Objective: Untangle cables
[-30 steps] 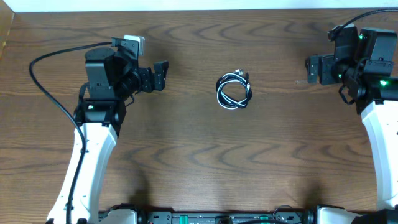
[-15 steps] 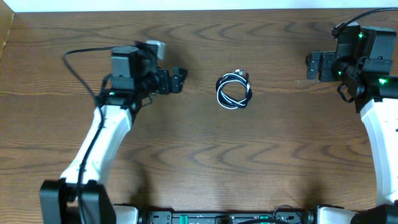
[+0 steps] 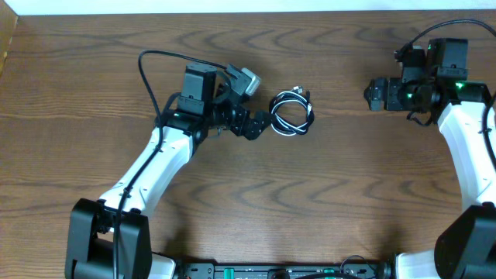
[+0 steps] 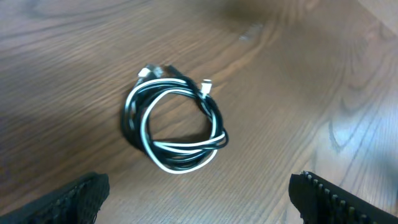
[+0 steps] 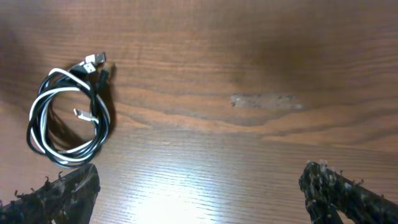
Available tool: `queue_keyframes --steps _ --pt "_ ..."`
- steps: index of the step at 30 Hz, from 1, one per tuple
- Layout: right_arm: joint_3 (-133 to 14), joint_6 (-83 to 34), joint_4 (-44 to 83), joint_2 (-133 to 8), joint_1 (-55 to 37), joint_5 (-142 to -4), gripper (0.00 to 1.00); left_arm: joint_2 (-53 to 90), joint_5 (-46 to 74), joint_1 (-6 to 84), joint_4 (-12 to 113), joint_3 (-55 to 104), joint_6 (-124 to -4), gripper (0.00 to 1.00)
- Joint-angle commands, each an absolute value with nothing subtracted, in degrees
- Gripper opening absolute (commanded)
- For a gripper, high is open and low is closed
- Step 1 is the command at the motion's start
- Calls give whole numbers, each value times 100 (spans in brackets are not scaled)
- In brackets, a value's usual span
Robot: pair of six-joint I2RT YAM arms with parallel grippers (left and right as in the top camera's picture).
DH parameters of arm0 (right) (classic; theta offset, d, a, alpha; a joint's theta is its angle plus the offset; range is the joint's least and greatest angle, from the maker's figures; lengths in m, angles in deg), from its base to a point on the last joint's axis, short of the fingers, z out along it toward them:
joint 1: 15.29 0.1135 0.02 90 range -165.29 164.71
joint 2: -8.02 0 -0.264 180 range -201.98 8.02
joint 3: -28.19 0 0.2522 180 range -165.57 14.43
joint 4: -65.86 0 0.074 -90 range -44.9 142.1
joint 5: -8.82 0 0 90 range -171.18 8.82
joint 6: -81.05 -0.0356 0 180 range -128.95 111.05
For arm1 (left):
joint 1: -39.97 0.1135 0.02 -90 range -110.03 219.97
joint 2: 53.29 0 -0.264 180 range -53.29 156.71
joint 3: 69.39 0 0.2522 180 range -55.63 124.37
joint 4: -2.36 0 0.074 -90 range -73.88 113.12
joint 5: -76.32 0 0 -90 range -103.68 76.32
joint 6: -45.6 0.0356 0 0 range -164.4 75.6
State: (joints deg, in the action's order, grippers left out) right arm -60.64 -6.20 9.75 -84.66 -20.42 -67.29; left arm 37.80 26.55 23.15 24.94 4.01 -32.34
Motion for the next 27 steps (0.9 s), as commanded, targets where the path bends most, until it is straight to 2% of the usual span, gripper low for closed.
queue_keyframes --steps 1,3,5,20,27 --pt "-6173 -570 923 -8477 -2073 -6469 98 3850 2786 2094 2494 493 -2721 98" --pt "-6173 -574 844 -8477 -2090 -6480 93 4027 2605 1934 2463 493 -2688 98" --pt "-6173 -574 776 -8477 -2099 -6482 92 4191 2458 1860 2448 493 -2686 98" --pt "-6173 -741 512 -8477 -2088 -6661 91 4962 1853 1628 1605 493 -3180 98" --pt "-6173 -804 407 -8477 -2027 -6663 90 4971 1046 1464 1480 493 -3252 98"
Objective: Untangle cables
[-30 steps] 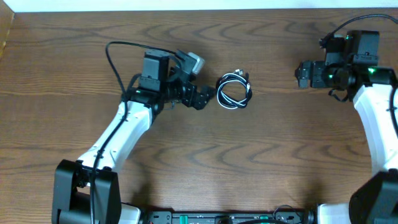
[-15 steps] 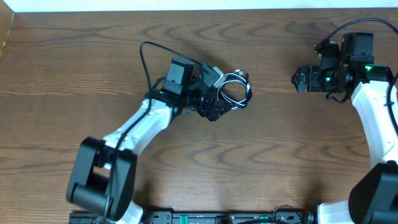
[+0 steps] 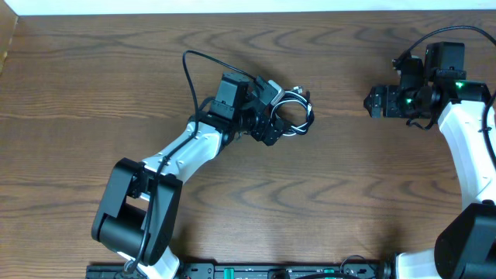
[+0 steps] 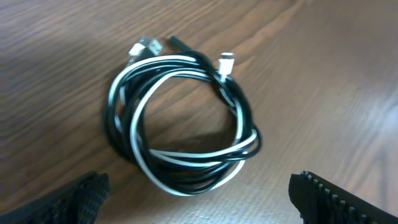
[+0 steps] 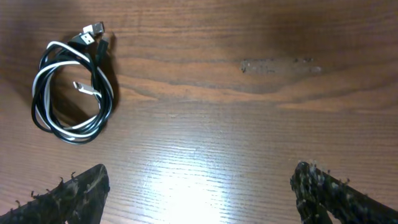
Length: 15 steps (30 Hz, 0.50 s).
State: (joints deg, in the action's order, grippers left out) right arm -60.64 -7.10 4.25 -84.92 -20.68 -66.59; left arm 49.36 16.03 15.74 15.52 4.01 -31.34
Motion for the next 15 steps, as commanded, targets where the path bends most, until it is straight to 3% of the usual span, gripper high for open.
queue_keyframes --steps 1,15 --pt "-6173 -828 409 -8477 -2020 -6652 90 4971 930 1425 1449 493 -3252 98" --pt "-6173 -826 392 -8477 -1913 -6600 90 5524 967 1305 1235 1091 -3680 98"
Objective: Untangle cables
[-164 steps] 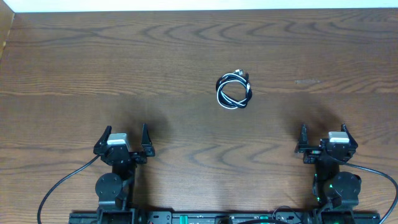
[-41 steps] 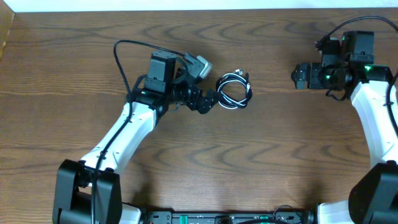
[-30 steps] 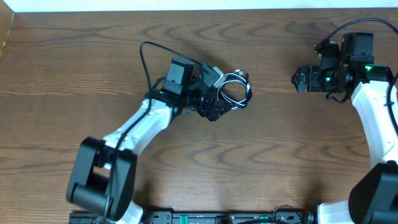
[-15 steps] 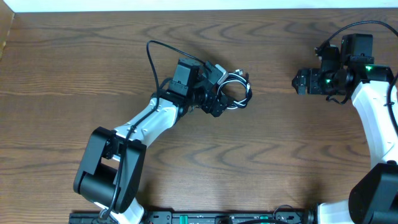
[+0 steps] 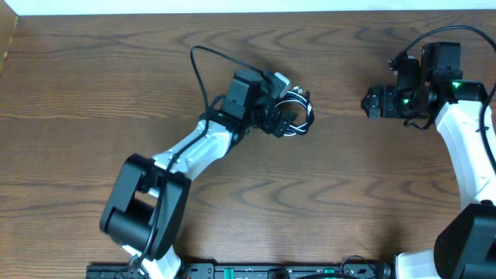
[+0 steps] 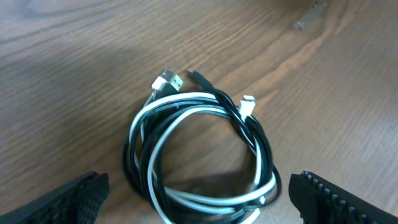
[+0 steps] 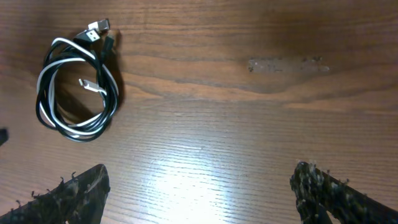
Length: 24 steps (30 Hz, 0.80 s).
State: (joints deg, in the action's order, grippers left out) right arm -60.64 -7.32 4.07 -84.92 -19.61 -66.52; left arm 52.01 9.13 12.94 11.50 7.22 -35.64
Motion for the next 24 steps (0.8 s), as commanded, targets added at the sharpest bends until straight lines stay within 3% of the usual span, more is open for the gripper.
queue_keyframes --steps 1,4,11,14,15,24 --pt "-6173 -826 392 -8477 -1909 -6600 90 5629 972 1305 1292 1190 -3680 98" --pt "-6171 -824 366 -8477 -1895 -6600 90 5983 1031 1298 1526 1529 -3678 100" --pt "-6168 -762 341 -8477 -1887 -6600 91 6311 994 1301 1543 1776 -3671 94" --pt "-6168 -762 341 -8477 -1867 -6565 91 6311 753 1305 1570 1773 -3652 75" --pt "-6168 -762 339 -8477 -1867 -6556 91 6320 701 1305 1585 1773 -3617 74" --pt "-6168 -762 320 -8477 -1839 -6556 91 6348 696 1303 1779 1773 -3501 73"
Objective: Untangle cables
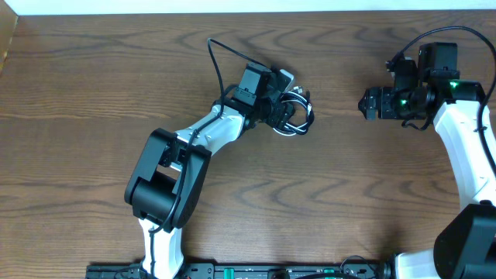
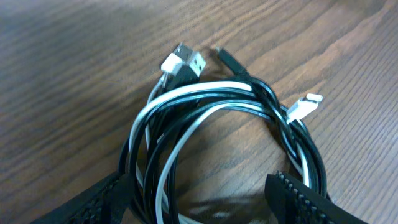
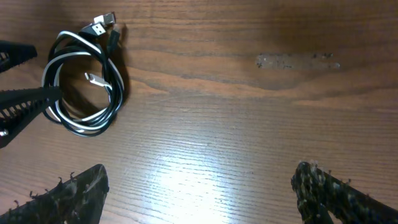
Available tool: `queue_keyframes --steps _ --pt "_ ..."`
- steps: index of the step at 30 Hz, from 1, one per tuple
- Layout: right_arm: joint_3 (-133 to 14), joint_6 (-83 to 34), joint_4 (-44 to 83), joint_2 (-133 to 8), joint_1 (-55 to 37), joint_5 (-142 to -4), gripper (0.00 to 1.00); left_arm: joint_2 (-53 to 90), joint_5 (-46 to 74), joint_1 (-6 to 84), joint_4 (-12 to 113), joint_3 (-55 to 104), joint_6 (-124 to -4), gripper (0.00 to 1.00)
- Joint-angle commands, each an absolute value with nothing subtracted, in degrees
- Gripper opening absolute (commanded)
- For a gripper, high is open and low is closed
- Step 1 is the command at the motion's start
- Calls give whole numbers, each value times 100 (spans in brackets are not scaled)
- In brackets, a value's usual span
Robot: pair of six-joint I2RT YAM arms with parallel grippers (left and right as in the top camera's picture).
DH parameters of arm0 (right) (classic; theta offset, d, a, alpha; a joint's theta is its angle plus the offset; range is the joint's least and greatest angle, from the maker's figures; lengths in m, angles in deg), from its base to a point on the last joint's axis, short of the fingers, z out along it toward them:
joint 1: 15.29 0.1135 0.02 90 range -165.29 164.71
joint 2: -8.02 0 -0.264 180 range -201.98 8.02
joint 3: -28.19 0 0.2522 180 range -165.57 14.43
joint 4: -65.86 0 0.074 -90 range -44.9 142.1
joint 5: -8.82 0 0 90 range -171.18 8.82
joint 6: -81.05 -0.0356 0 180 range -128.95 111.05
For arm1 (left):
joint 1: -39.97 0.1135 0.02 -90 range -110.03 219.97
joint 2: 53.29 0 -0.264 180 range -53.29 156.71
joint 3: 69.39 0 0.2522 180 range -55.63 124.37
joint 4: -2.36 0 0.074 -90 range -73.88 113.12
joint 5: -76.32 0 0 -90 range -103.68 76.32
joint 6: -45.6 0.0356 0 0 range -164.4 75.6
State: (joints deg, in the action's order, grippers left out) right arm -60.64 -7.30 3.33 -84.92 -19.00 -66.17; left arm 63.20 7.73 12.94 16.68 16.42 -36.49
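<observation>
A black cable and a white cable lie wound together in one coil (image 1: 297, 113) on the wooden table. In the left wrist view the coil (image 2: 205, 94) fills the frame, with USB plugs (image 2: 183, 62) and a white plug (image 2: 305, 102) at its far side. My left gripper (image 1: 279, 118) is open, and its fingers (image 2: 93, 200) stand on either side of the coil's near part, not closed on it. My right gripper (image 1: 370, 103) is open over bare wood to the right. The right wrist view shows the coil (image 3: 116, 93) at its far left.
The brown wooden table (image 1: 248, 209) ends at a white strip along the back. A box edge (image 1: 6, 39) shows at the back left corner. The left arm's own black lead (image 1: 217, 62) arches above its wrist.
My left gripper has come closer onto the coil, so its open fingers now flank the coil's near part. The coil lies where it was. My right gripper has barely shifted.
My left gripper was open to the left of the coil, a short way off. Then it stood nearer, then at the coil's edge, and now it straddles the near part. The coil has stayed put and my right gripper has hung open at the right throughout.
</observation>
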Motion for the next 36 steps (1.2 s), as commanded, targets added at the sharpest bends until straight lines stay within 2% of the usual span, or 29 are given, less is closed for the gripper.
queue_keyframes --steps 1,3,6,17,21,25,31,34,36 --pt "-6168 -762 320 -8477 -1826 -6556 91 6355 699 1303 1803 1773 -3501 73" --pt "-6168 -762 320 -8477 -1806 -6556 91 6355 701 1303 1851 1773 -3503 68" --pt "-6168 -762 320 -8477 -1808 -6556 91 6355 699 1298 1851 1773 -3503 65" --pt "-6168 -762 348 -8477 -1786 -6556 92 6626 679 1298 1911 1773 -3510 63" --pt "-6168 -762 376 -8477 -1786 -6556 92 6628 677 1298 1884 1773 -3507 55" --pt "-6168 -762 409 -8477 -1786 -6556 93 6628 675 1301 1873 1773 -3507 52" --pt "-6166 -762 409 -8477 -1786 -6556 95 6549 677 1298 1821 1776 -3507 41" --pt "-6166 -762 418 -8477 -1786 -6556 96 6462 675 1298 1819 1776 -3507 32" --pt "-6166 -762 411 -8477 -1786 -6556 96 6440 655 1301 1819 1780 -3507 20"
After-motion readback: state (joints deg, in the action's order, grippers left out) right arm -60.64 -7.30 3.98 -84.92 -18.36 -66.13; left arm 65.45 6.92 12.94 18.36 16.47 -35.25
